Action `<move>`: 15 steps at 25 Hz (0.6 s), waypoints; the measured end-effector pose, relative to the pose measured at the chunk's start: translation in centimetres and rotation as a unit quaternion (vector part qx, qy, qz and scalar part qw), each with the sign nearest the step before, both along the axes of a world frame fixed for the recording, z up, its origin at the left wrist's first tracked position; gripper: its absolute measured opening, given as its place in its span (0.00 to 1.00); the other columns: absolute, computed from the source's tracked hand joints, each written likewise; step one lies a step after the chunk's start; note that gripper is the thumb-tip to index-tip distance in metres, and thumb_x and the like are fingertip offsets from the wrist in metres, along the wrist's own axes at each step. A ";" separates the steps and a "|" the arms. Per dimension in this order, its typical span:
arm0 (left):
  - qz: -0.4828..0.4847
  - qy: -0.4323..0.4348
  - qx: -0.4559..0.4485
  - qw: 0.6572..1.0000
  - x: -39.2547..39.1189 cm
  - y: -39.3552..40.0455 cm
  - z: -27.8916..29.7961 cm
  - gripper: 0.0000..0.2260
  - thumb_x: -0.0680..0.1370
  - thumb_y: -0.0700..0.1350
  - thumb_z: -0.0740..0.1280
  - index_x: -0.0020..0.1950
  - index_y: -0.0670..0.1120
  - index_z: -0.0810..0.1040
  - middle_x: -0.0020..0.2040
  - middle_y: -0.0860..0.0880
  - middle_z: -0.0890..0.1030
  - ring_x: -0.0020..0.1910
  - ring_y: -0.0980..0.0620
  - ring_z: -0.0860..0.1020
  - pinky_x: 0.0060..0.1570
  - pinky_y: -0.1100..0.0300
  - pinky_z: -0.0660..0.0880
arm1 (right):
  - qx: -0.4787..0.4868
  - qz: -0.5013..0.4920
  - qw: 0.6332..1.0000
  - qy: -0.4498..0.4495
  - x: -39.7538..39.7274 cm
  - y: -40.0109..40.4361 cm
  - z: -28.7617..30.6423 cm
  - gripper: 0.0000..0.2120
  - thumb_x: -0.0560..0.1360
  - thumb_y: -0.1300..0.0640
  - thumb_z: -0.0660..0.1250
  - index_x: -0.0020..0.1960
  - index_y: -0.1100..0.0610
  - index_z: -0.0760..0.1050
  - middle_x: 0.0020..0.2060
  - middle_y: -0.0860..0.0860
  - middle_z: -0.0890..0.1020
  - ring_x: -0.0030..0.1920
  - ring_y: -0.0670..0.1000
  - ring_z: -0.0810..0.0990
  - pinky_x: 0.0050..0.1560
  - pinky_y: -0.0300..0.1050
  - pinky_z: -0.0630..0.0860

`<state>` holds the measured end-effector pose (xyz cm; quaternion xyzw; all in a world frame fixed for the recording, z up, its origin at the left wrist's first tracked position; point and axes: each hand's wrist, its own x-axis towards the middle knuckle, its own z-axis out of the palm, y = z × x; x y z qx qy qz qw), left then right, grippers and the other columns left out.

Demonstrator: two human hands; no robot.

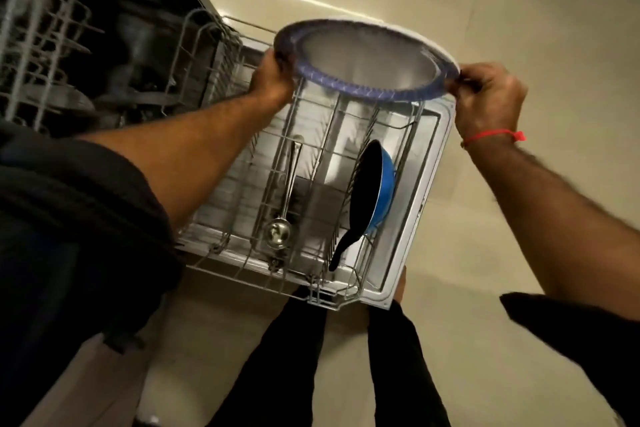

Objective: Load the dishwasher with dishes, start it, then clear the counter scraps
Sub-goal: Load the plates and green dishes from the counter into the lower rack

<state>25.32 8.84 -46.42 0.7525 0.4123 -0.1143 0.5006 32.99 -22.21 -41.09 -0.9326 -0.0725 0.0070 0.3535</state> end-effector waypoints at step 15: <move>-0.082 0.141 -0.016 0.986 0.7 -2.5 -3.2 0.19 0.86 0.45 0.57 0.78 0.53 0.62 0.61 0.46 0.78 0.51 0.45 0.82 0.52 0.44 0.83 | -0.020 -0.033 0.988 0.150 1.2 1.9 -4.9 0.12 0.74 0.65 0.62 0.50 0.57 0.83 0.43 0.54 0.85 0.46 0.52 0.81 0.54 0.45 0.77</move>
